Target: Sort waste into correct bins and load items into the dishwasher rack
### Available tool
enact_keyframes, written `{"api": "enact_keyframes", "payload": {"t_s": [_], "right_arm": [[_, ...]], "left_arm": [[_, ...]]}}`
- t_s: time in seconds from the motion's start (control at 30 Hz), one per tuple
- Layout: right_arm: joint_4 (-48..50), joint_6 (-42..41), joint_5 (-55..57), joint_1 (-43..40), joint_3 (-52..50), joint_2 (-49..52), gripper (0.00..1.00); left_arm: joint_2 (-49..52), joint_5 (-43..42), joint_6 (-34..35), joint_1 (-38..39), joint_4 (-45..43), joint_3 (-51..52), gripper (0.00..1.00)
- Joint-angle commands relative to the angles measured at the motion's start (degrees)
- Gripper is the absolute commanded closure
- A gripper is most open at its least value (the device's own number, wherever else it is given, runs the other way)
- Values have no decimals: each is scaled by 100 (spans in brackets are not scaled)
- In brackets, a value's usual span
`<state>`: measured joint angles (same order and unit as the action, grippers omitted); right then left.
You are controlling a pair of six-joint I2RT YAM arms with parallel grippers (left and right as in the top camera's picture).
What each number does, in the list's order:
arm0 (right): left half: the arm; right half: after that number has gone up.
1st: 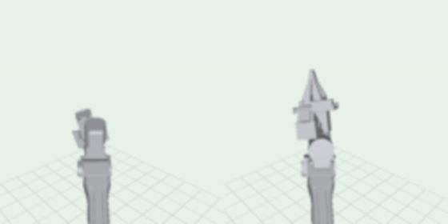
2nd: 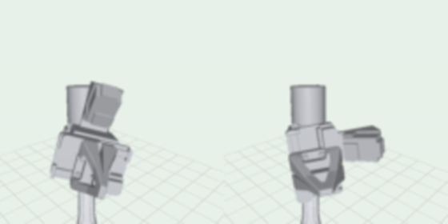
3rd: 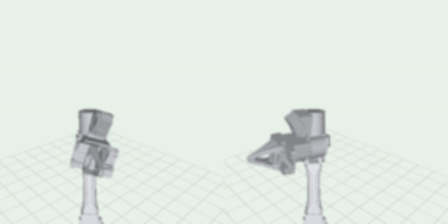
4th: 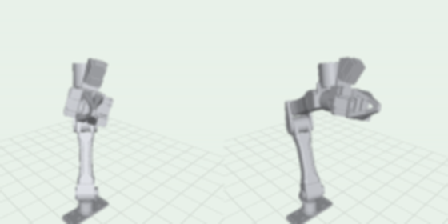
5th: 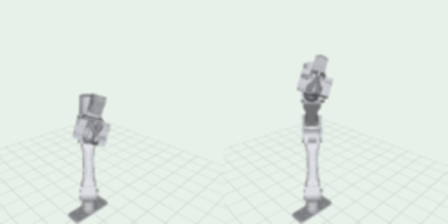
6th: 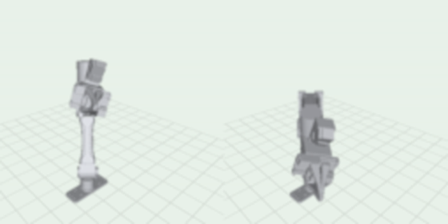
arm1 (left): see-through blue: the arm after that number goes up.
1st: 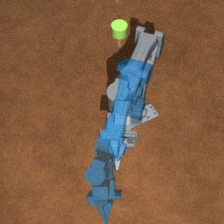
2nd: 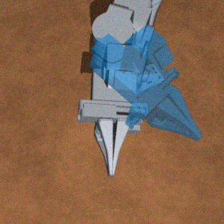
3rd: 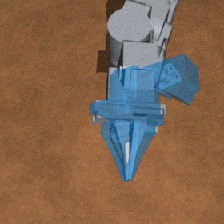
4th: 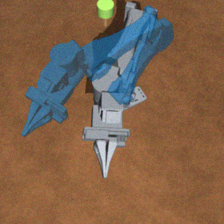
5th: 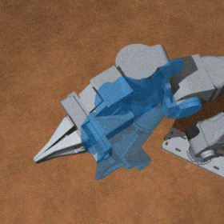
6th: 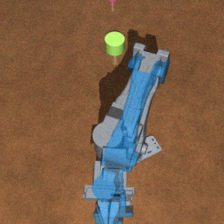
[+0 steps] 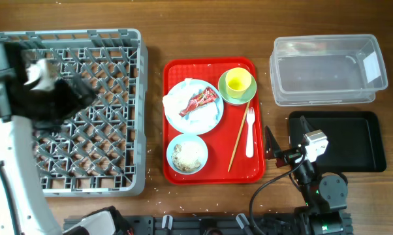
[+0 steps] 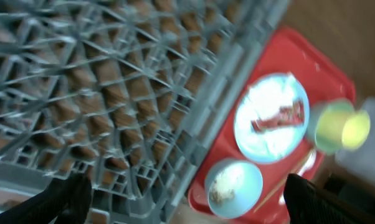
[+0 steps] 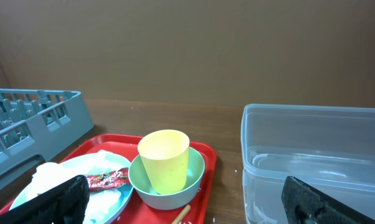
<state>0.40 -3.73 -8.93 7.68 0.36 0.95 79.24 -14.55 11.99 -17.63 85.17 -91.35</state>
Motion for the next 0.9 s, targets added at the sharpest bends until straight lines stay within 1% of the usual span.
{"api": "enact_keyframes", "payload": {"t_s": [0.0, 0.07, 0.17, 0.2, 0.23, 0.27, 0.3, 0.33, 0.37, 0.4, 0.43, 0.47, 0.53, 0.57, 0.6, 0.63, 0.7, 0.77, 0.8, 0.83, 0.87], "right_arm": [[17, 57, 28, -26, -4, -15, 0], [17, 57, 28, -26, -4, -15, 0], [46, 59, 28, -26, -4, -15, 0], [146, 42, 11, -26, -4, -15, 0], [407, -201, -190, -26, -4, -15, 0], [1012, -1445, -944, -26, -4, -15, 0], [1416, -2813, -1641, -26, -4, -15, 0], [1698, -4916, -2450, -26, -4, -15, 0], [1674, -6660, -2614, -26, -4, -15, 0], [1606, -7783, -2612, -26, -4, -15, 0], [1600, -8712, -2610, -26, -4, -15, 0], [1878, -8948, -2610, -26, -4, -15, 0], [3257, -8509, -2487, -26, 22, -15, 0], [3484, -8452, -2385, -26, 122, -13, 0], [3407, -8454, -2308, -26, 260, -2, 0], [3180, -8341, -2238, -26, 481, 63, 0], [2415, -7440, -2310, -26, 1174, 442, 0], [1019, -5875, -2468, -26, 2326, 1370, 0], [577, -5198, -2632, -26, 2918, 1971, 0], [146, -4409, -3051, -26, 3685, 2830, 0], [-195, -4019, -3346, -22, 4236, 3449, 0]], "left_arm": [[-72, 50, 70, -879, 15, -92, 0], [-70, 52, 70, -1104, 17, -92, 0], [-72, 50, 68, -1126, 15, -92, 0], [-72, 52, 68, -1126, 15, -92, 0], [-70, 52, 70, -1126, 15, -92, 0], [-72, 52, 70, -1126, 15, -92, 0], [-70, 52, 68, -1126, 15, -92, 0], [-72, 52, 70, -1126, 15, -92, 0], [-72, 52, 70, -1126, 15, -92, 0], [-72, 52, 70, -1126, 15, -92, 0], [-70, 52, 68, -1126, 15, -92, 0], [-70, 52, 68, -1126, 15, -92, 0], [-72, 52, 68, -1126, 15, -92, 0], [-70, 52, 70, -1126, 17, -92, 0], [-70, 52, 68, -1126, 15, -92, 0], [-70, 52, 70, -1126, 17, -92, 0], [-72, 52, 70, -1126, 15, -92, 0], [-70, 52, 68, -1126, 15, -92, 0], [-70, 52, 70, -1126, 17, -92, 0], [-70, 52, 68, -1126, 15, -92, 0], [-70, 52, 70, -1126, 15, -92, 0]]}}
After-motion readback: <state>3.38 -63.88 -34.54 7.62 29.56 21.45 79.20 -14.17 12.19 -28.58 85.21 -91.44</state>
